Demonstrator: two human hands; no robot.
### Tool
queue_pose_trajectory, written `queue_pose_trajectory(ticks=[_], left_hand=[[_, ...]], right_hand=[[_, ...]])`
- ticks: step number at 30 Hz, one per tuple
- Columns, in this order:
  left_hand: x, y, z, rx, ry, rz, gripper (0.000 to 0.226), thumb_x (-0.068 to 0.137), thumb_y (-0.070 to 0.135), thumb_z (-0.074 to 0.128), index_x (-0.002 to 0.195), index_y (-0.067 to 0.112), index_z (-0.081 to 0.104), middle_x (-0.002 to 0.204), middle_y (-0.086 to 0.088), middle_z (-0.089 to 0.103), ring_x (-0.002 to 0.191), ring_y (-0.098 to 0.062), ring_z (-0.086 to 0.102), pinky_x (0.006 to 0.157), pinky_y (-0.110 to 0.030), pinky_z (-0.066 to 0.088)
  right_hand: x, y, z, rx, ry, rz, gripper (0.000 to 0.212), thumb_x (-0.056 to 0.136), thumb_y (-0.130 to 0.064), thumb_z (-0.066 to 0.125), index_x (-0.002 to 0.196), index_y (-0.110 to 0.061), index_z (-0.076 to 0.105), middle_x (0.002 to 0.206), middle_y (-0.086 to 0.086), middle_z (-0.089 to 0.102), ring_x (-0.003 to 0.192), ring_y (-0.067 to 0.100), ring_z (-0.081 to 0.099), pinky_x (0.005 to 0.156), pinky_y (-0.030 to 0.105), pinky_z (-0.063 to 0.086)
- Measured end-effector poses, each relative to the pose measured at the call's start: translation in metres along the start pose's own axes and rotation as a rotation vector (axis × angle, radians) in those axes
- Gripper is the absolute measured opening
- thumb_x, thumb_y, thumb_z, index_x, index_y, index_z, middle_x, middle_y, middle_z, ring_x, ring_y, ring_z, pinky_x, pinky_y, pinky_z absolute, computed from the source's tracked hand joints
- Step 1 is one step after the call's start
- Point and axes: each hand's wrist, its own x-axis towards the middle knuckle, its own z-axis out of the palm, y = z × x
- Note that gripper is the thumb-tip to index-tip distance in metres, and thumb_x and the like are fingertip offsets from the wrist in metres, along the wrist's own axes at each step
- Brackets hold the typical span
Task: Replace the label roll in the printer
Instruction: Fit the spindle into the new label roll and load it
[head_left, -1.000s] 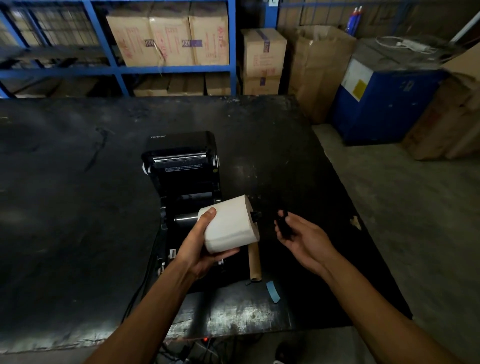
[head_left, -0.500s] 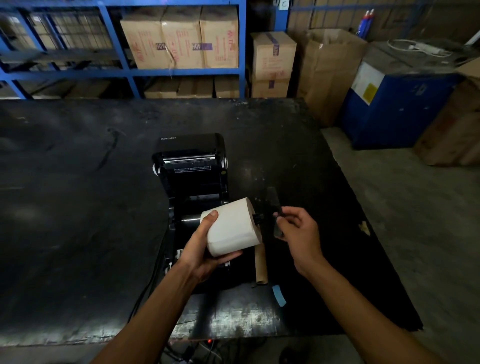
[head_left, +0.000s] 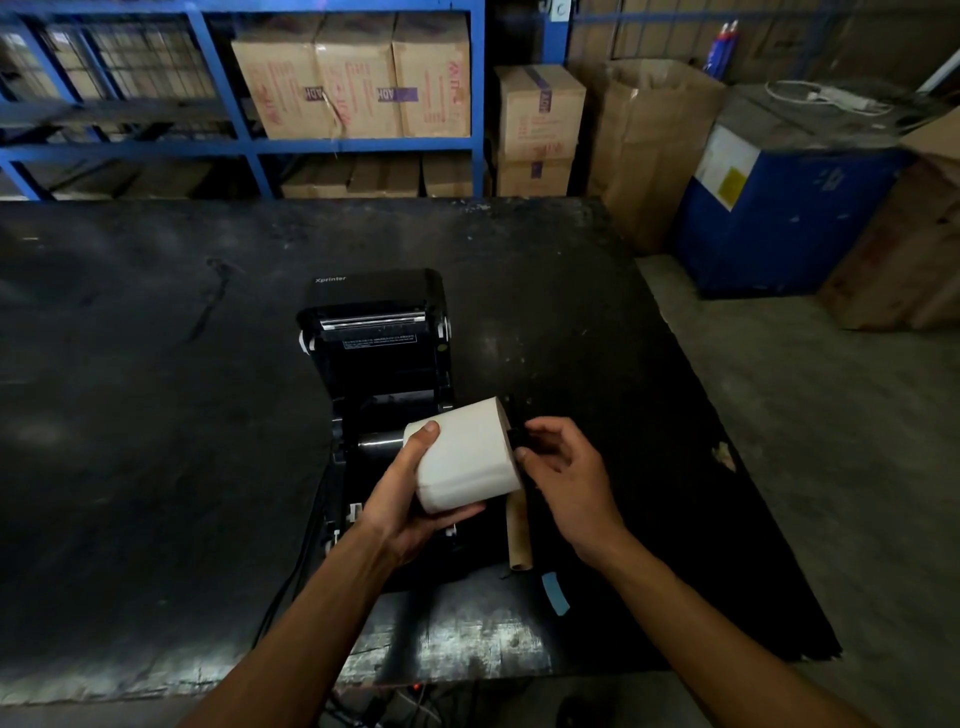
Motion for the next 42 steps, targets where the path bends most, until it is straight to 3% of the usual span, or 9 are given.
queue_pose_trajectory(ticks=[5, 9, 15, 21, 31, 34, 37, 39, 42], left_hand=[[0.003, 0.001, 0.002, 0.000, 0.011, -0.001, 0.082, 0.037, 0.050, 0.092, 0.109, 0.022, 0.065, 0.089, -0.009, 0.079, 0.083, -0.032, 0.075, 0.069, -0.054, 0.058], [0.004, 0.002, 0.005, 0.022, -0.004, -0.011, 0.078, 0.041, 0.050, 0.090, 0.109, 0.023, 0.064, 0.089, -0.008, 0.079, 0.083, -0.031, 0.075, 0.068, -0.052, 0.058], [0.005, 0.001, 0.010, 0.038, 0.006, -0.024, 0.086, 0.035, 0.050, 0.093, 0.111, 0.024, 0.065, 0.106, -0.012, 0.072, 0.082, -0.032, 0.075, 0.068, -0.052, 0.058], [0.008, 0.001, 0.008, 0.075, -0.012, -0.021, 0.079, 0.042, 0.053, 0.088, 0.112, 0.025, 0.063, 0.086, -0.006, 0.079, 0.081, -0.029, 0.075, 0.067, -0.050, 0.059], [0.011, 0.001, 0.008, 0.129, -0.029, -0.021, 0.078, 0.049, 0.054, 0.084, 0.117, 0.025, 0.062, 0.095, -0.007, 0.079, 0.086, -0.029, 0.075, 0.067, -0.048, 0.059], [0.010, 0.003, 0.013, 0.143, -0.014, -0.006, 0.066, 0.060, 0.052, 0.081, 0.118, 0.028, 0.062, 0.104, -0.009, 0.076, 0.089, -0.030, 0.074, 0.068, -0.048, 0.059], [0.006, 0.005, 0.023, 0.177, -0.029, 0.026, 0.042, 0.075, 0.049, 0.074, 0.113, 0.036, 0.064, 0.114, -0.011, 0.070, 0.097, -0.032, 0.070, 0.068, -0.048, 0.059], [0.002, 0.006, 0.034, 0.226, -0.053, 0.057, 0.034, 0.077, 0.048, 0.073, 0.110, 0.043, 0.064, 0.118, -0.011, 0.067, 0.102, -0.033, 0.067, 0.069, -0.047, 0.059], [0.000, 0.006, 0.054, 0.318, -0.061, 0.116, 0.047, 0.078, 0.046, 0.073, 0.122, 0.048, 0.056, 0.121, -0.007, 0.064, 0.105, -0.032, 0.065, 0.070, -0.051, 0.060]], right_hand=[[-0.001, 0.003, -0.002, 0.024, 0.022, -0.036, 0.027, 0.089, -0.012, 0.065, 0.102, -0.036, 0.069, 0.104, -0.008, 0.073, 0.100, 0.008, 0.067, 0.086, 0.031, 0.055], [0.001, 0.003, -0.002, -0.031, 0.073, -0.098, 0.028, 0.088, -0.010, 0.065, 0.101, -0.035, 0.069, 0.101, -0.011, 0.072, 0.098, 0.004, 0.067, 0.083, 0.021, 0.053], [0.006, 0.001, -0.005, -0.007, 0.054, -0.047, 0.033, 0.086, -0.007, 0.067, 0.099, -0.037, 0.068, 0.097, -0.011, 0.071, 0.093, 0.005, 0.067, 0.078, 0.021, 0.055], [0.008, 0.001, -0.007, 0.069, -0.018, 0.074, 0.035, 0.087, -0.006, 0.067, 0.100, -0.039, 0.067, 0.098, -0.008, 0.070, 0.087, 0.001, 0.068, 0.065, 0.015, 0.053], [0.012, -0.001, -0.011, 0.123, -0.105, 0.154, 0.032, 0.090, -0.002, 0.061, 0.102, -0.030, 0.070, 0.102, 0.000, 0.072, 0.097, 0.015, 0.068, 0.078, 0.030, 0.059], [0.008, 0.001, -0.006, 0.134, -0.073, 0.174, 0.023, 0.096, -0.017, 0.056, 0.106, -0.033, 0.069, 0.108, -0.004, 0.072, 0.102, 0.013, 0.067, 0.078, 0.028, 0.058], [0.000, 0.002, -0.003, 0.197, -0.035, 0.241, 0.027, 0.095, -0.048, 0.045, 0.110, -0.040, 0.066, 0.104, -0.018, 0.072, 0.101, 0.006, 0.067, 0.063, 0.018, 0.055], [-0.001, 0.003, -0.003, 0.290, -0.009, 0.298, 0.045, 0.083, -0.068, 0.041, 0.112, -0.041, 0.063, 0.105, -0.020, 0.071, 0.103, 0.009, 0.066, 0.069, 0.028, 0.054], [-0.001, -0.002, -0.003, 0.440, 0.064, 0.345, 0.057, 0.069, -0.075, 0.051, 0.107, -0.033, 0.060, 0.113, -0.002, 0.069, 0.105, 0.021, 0.065, 0.082, 0.051, 0.053]])
